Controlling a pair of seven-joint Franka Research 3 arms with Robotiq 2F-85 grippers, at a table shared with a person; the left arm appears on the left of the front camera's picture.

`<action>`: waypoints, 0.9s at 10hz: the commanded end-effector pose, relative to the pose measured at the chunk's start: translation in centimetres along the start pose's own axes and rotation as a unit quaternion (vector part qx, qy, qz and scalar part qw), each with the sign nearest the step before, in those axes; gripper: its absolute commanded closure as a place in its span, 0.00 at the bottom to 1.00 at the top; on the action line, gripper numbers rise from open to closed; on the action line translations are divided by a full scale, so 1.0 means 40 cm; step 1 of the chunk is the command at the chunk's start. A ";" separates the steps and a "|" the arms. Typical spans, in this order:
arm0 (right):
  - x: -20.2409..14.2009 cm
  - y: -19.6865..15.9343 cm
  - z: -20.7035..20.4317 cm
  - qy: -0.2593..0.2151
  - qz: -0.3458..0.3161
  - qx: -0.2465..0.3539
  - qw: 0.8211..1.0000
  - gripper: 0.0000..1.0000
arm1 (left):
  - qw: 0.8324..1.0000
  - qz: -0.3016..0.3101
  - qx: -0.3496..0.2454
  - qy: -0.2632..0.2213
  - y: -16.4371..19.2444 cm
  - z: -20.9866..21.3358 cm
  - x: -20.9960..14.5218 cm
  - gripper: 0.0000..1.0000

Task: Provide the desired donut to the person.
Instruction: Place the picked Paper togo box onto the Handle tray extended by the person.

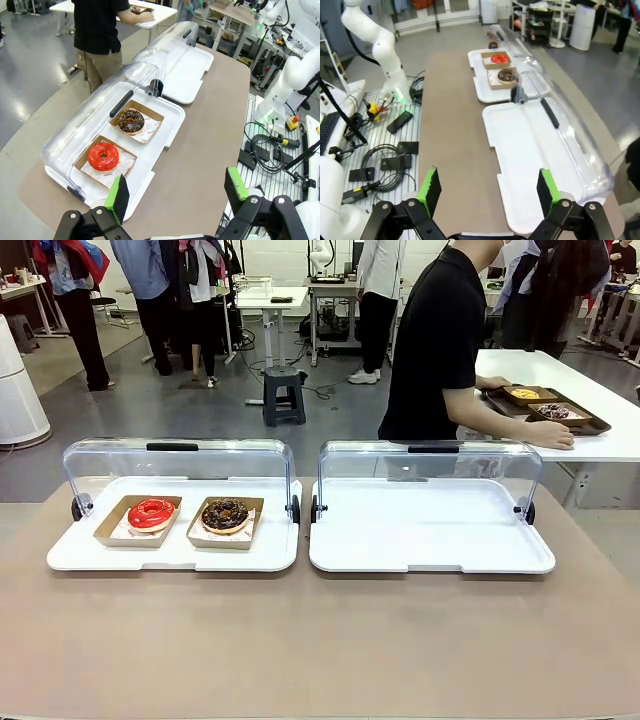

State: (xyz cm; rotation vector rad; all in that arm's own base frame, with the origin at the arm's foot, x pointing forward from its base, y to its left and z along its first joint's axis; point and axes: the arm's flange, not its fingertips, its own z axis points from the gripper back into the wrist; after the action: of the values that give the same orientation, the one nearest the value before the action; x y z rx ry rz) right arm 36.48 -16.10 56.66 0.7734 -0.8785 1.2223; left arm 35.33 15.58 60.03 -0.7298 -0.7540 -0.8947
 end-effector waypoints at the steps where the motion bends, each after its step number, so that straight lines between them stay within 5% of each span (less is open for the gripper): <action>1: -0.007 -0.001 0.010 0.002 -0.004 -0.016 1.000 0.00 | 1.000 -0.005 -0.003 0.001 -0.001 0.004 -0.003 0.00; 9: -0.007 -0.001 0.010 0.002 -0.004 -0.016 1.000 0.00 | 1.000 -0.005 -0.003 0.001 -0.001 0.004 -0.003 0.00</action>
State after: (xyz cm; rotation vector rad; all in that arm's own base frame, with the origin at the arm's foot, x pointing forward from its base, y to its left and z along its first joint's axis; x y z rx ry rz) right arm 36.24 -16.61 56.81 0.7421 -0.8601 1.1995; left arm 35.33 15.58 60.03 -0.7299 -0.7539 -0.8948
